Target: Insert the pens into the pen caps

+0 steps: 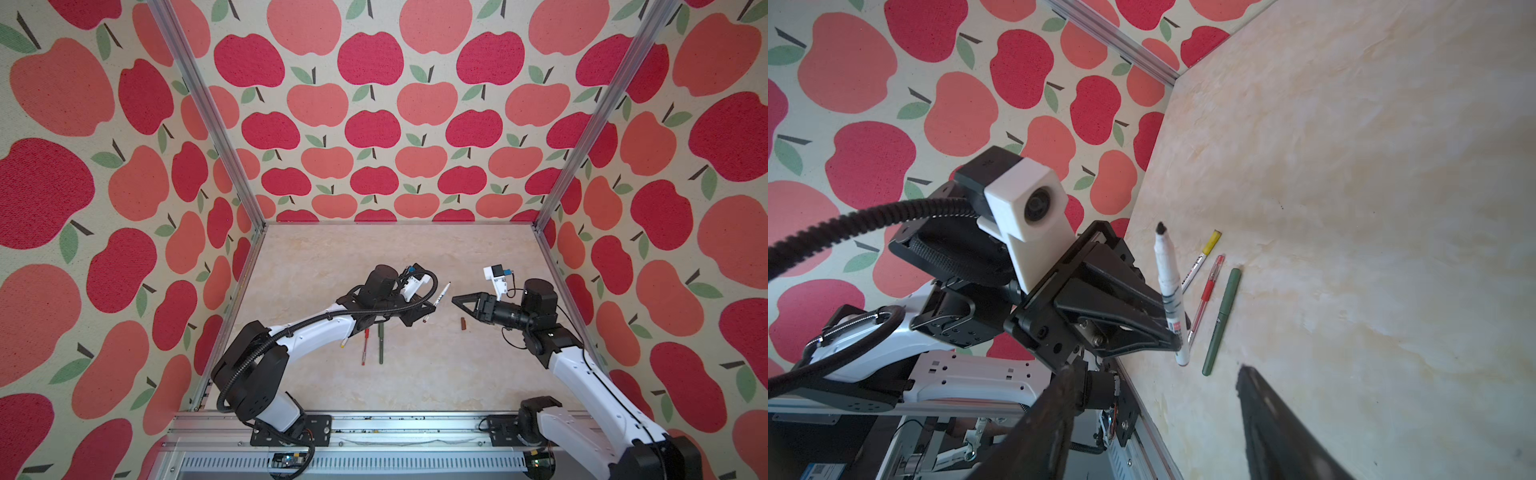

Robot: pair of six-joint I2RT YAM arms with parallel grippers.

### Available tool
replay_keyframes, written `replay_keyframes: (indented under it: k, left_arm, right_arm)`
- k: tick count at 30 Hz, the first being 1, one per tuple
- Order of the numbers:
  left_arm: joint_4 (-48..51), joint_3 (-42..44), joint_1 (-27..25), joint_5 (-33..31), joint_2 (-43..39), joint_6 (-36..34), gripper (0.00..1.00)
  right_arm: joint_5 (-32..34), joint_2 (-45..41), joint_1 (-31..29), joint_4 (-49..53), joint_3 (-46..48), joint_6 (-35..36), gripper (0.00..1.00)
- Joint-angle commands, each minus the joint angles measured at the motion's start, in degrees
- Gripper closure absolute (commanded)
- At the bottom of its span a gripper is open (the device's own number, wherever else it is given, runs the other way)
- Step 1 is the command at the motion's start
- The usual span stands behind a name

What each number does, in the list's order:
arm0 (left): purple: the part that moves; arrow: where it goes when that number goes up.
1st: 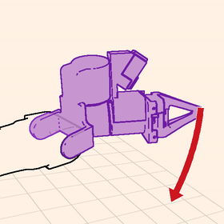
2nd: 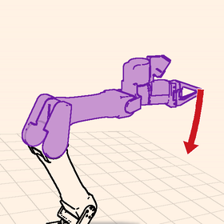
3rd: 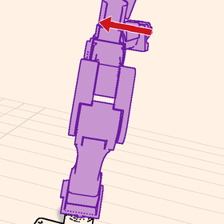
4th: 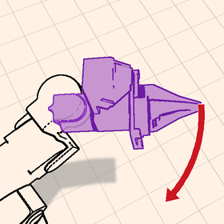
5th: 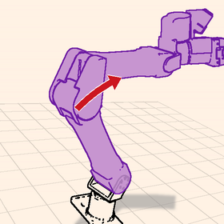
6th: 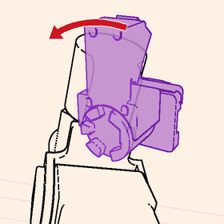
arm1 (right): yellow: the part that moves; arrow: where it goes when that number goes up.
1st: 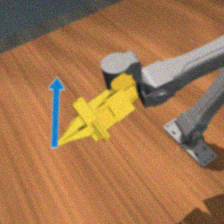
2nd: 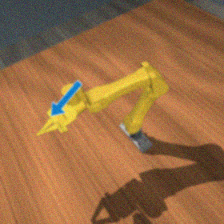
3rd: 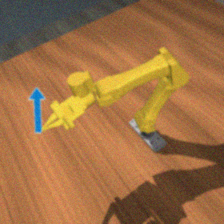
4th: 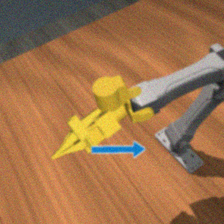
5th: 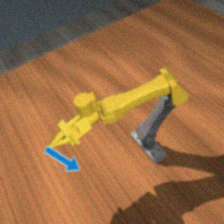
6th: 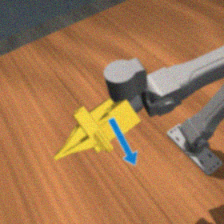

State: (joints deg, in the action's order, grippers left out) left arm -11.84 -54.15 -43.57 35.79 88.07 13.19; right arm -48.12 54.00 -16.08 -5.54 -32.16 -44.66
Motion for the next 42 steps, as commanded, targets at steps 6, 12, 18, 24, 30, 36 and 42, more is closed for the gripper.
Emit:
replay_keyframes:
  k: [6, 12, 18, 24, 30, 36, 42]
  left_arm:
    - [-8.2, 2.3, -0.1, 3.8, -1.4, 8.0, 0.94]
    - [-7.4, 2.1, -1.0, 3.6, -1.5, 7.5, 0.94]
    - [-7.2, 2.3, -1.3, 2.5, -1.4, 6.9, 0.94]
    - [-8.6, 2.4, -1.4, 1.7, -1.1, 7.5, 0.94]
    - [-9.4, 1.5, -1.5, 1.7, -0.2, 7.6, 0.95]
    - [-9.7, 0.8, -1.9, 1.7, 0.9, 7.5, 0.95]
    - [-10.3, 1.0, -2.0, 3.1, 1.1, 7.4, 0.68]
  right_arm:
    - [0.9, 5.1, -3.1, -7.9, -1.4, 1.4, 0.39]
    - [2.1, 8.2, -3.6, -13.6, -1.7, 0.1, 0.43]
    - [2.5, 10.8, -3.8, -16.4, -2.8, -0.6, 0.52]
    - [2.8, 11.2, -4.2, -17.0, -3.2, -0.9, 0.69]
    - [3.6, 10.8, -4.7, -17.0, -2.9, -0.9, 0.87]
    - [4.3, 11.0, -5.0, -17.5, -2.6, -1.0, 0.99]
    - [4.5, 10.6, -5.1, -17.4, -3.2, -1.2, 1.00]
